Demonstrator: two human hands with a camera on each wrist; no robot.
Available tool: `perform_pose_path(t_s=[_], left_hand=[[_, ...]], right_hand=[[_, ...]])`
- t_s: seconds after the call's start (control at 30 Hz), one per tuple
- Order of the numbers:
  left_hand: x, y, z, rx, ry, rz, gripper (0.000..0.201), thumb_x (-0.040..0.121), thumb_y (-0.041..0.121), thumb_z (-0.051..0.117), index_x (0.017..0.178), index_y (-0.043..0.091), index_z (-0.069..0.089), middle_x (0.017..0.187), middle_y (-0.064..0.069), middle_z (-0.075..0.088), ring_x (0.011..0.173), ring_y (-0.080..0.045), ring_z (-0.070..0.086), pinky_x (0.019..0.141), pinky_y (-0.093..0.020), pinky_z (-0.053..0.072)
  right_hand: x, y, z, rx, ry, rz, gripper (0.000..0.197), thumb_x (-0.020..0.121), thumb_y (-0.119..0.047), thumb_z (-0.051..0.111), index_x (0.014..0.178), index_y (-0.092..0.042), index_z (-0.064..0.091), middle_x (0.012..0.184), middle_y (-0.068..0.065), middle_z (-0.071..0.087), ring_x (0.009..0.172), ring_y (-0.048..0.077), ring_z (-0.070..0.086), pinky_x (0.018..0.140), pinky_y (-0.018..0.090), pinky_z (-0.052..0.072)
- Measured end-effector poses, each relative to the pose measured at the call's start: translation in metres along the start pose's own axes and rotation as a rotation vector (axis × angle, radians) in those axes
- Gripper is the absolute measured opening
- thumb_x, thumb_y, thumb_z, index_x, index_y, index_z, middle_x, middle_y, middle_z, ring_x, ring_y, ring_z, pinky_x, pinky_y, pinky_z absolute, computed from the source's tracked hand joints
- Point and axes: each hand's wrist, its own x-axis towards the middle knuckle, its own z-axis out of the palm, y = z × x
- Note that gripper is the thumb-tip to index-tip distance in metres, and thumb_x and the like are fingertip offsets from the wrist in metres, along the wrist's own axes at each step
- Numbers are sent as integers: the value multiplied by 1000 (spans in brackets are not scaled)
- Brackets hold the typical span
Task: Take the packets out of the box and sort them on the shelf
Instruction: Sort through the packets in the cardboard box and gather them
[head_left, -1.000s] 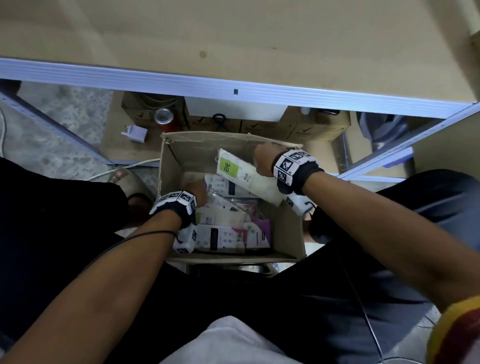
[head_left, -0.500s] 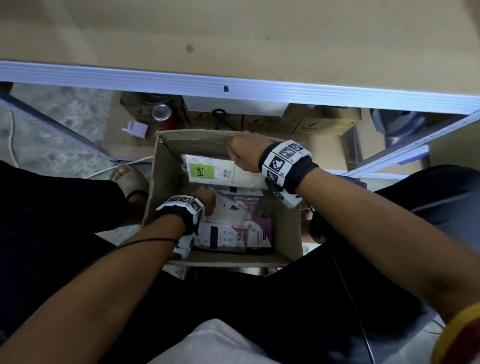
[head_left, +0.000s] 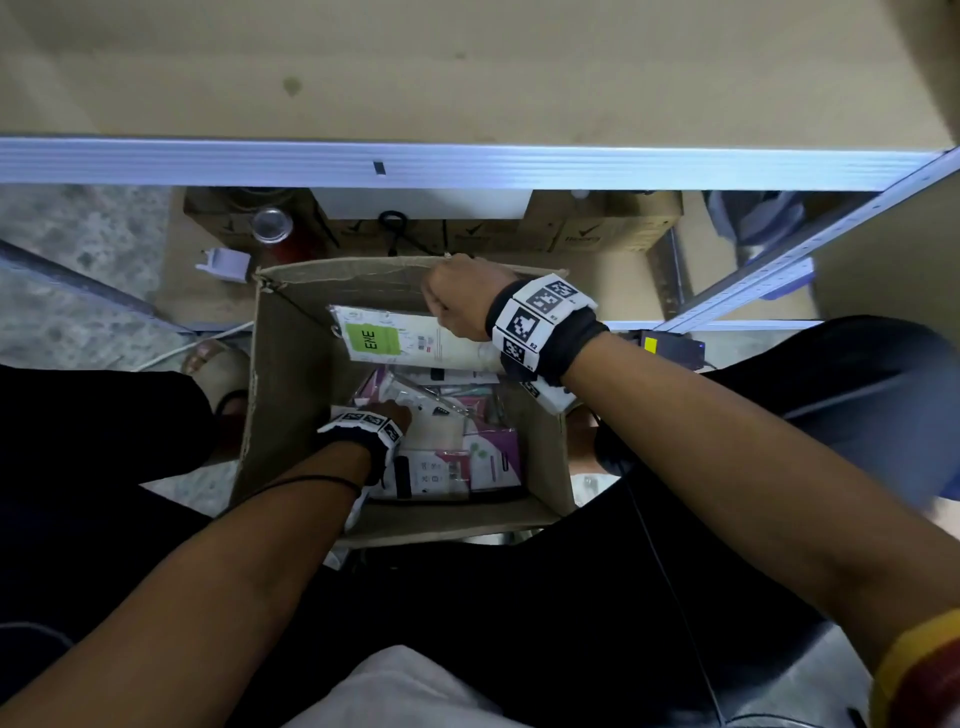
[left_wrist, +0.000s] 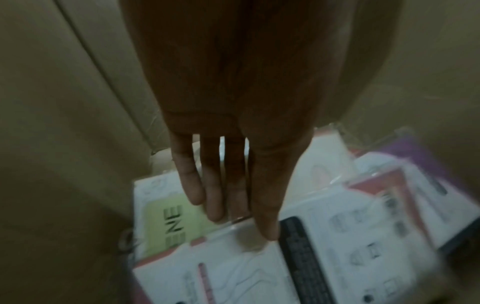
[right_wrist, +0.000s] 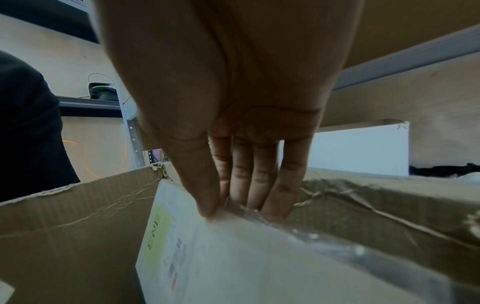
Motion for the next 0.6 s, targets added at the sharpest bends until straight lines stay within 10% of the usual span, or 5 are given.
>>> perform_pose_path(t_s=[0.3, 0.53, 0.6], left_hand=[[8, -8, -11, 25, 94, -21, 37, 95, 10, 59, 129, -5, 57, 140, -22, 54, 130, -35, 52, 108, -43, 43], [7, -14, -15, -26, 167, -26, 64, 96, 7, 57, 149, -11, 26, 154, -24, 33, 136, -40, 43, 109, -46, 40], [3, -15, -13, -13, 135, 19, 50, 95, 8, 60, 140, -8, 45, 149, -24, 42, 133, -36, 49, 107, -41, 42]], right_hand=[[1, 4, 1, 4, 1, 23, 17, 89, -3, 52, 97, -10, 66, 104, 9, 62, 91, 28, 62, 78, 40, 55], [4, 0, 3, -34, -7, 17, 14, 90, -2, 54, 94, -9, 65, 102, 9, 66, 90, 28, 65, 80, 42, 58], [4, -1, 5, -67, -2, 10, 14, 90, -3, 53, 93, -8, 66, 102, 8, 68, 91, 27, 65, 80, 42, 58]])
